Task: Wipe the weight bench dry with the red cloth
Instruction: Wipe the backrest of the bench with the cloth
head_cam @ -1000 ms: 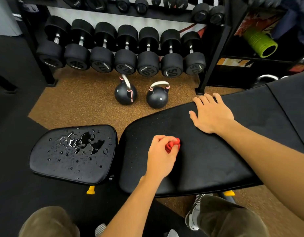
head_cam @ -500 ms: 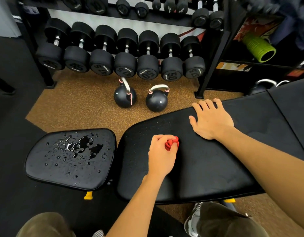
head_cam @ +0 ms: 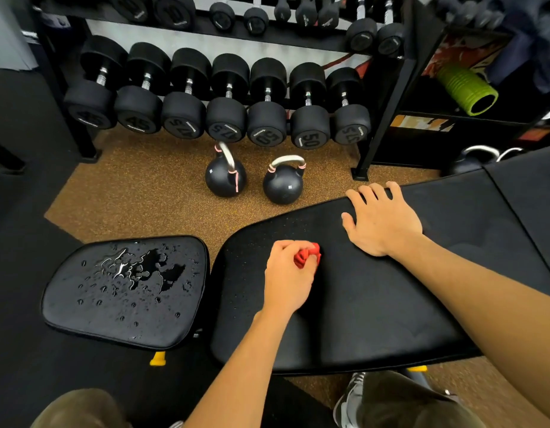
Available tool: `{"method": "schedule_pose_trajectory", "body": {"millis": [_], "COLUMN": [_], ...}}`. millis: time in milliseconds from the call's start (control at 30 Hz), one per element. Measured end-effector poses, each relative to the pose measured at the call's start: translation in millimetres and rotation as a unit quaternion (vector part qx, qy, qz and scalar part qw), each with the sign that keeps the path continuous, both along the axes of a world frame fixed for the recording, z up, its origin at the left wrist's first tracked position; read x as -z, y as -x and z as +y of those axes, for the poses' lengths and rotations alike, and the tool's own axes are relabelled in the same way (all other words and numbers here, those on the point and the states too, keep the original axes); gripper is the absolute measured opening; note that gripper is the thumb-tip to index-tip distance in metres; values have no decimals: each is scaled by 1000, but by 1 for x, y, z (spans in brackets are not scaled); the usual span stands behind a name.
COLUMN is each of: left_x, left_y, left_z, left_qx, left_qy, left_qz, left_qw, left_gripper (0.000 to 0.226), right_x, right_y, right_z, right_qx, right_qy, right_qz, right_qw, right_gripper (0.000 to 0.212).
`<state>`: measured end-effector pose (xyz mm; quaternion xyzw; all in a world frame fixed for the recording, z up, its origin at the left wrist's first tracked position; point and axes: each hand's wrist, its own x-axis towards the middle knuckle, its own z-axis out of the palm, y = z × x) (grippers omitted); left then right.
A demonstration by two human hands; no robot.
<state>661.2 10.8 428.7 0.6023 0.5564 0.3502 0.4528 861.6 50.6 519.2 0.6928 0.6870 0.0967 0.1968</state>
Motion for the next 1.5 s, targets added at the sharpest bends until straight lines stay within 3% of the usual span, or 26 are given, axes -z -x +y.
{"method": "schedule_pose_trajectory", "body": {"millis": [267,533,767,1000,1300,1500], "left_x": [6,8,6,7,5,-7], "left_y": [8,7,-5,-13,-21,-43], "left_z": [23,20,64,51,92,86], "left_qx": [-56,-5,-74,1,-93,-8], "left_qy": [36,0,7,-20,15,-41], "left_qz": [9,3,13,9,12,6], "left_qw": [998,1000,997,1000,995,999], "left_gripper": [13,15,13,10,9,12], "right_x": [0,1,2,3,3,3], "right_y": [2,4,4,5,7,8], "right_z": [0,1,2,1,2,2], "right_qx": [2,0,0,0,0,2], "right_qy": [5,2,0,0,1,3], "right_qz": [-3,-6,-7,-5,-6,-8], "right_qw": [1000,1000,1000,1000,1000,1000], "right_gripper": [65,65,64,63,63,63]}}
